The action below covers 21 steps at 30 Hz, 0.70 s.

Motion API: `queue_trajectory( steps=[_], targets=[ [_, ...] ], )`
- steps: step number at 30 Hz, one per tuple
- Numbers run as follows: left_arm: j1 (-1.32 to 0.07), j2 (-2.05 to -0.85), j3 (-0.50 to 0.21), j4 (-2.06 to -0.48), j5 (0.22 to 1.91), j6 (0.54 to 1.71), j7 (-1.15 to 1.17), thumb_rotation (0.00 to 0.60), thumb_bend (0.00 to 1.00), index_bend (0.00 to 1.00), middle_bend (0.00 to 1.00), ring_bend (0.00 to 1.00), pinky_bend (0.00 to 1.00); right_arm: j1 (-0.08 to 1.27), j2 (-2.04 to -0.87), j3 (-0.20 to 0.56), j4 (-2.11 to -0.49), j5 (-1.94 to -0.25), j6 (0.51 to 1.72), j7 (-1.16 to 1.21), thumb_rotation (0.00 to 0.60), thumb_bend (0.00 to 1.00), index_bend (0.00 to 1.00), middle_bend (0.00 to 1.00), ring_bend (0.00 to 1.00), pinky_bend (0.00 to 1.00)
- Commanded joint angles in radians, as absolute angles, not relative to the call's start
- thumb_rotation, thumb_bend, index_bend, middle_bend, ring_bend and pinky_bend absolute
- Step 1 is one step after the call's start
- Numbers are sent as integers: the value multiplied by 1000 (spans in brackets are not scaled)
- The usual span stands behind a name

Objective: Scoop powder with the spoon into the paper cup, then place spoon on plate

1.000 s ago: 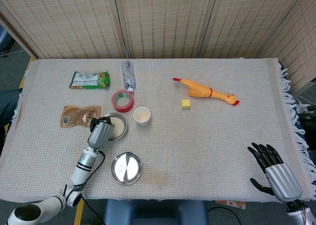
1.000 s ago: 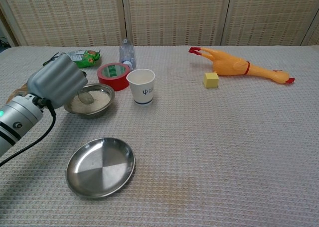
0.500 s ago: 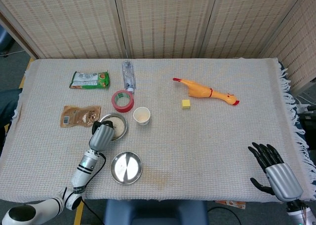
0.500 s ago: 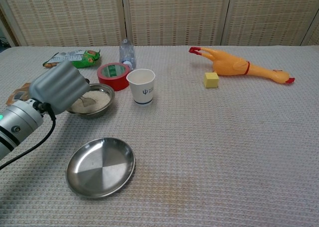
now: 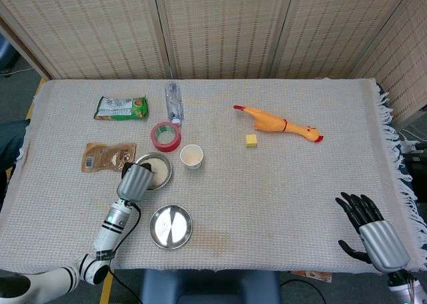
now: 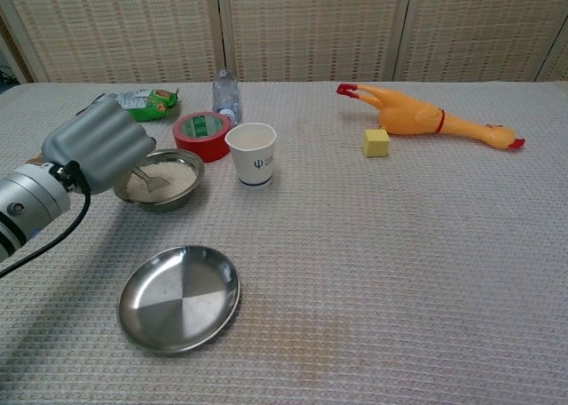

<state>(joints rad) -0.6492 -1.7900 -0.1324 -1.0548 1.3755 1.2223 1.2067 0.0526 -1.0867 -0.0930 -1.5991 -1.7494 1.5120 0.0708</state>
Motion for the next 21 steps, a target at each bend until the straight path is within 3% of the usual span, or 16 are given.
queue_trajectory(
  steps=[1, 11, 21],
  targets=[
    [-653, -1755, -152, -1102, 1345, 1197, 1195, 600, 397, 580, 1000, 1000, 1000, 53, -1087, -92, -1599, -1747, 1511, 72, 600, 153, 0, 0, 0, 0],
    [-657, -1683, -214, -1227, 1223, 1147, 1156, 600, 389, 606, 1000, 1000, 1000, 55, -1087, -92, -1601, -1743, 1505, 69, 600, 153, 0, 0, 0, 0],
    [-675, -1572, -300, -1426, 914, 1025, 1114, 600, 379, 612, 1000, 1000, 1000, 58, -1086, -93, -1603, -1740, 1496, 67, 600, 153, 0, 0, 0, 0]
  ],
)
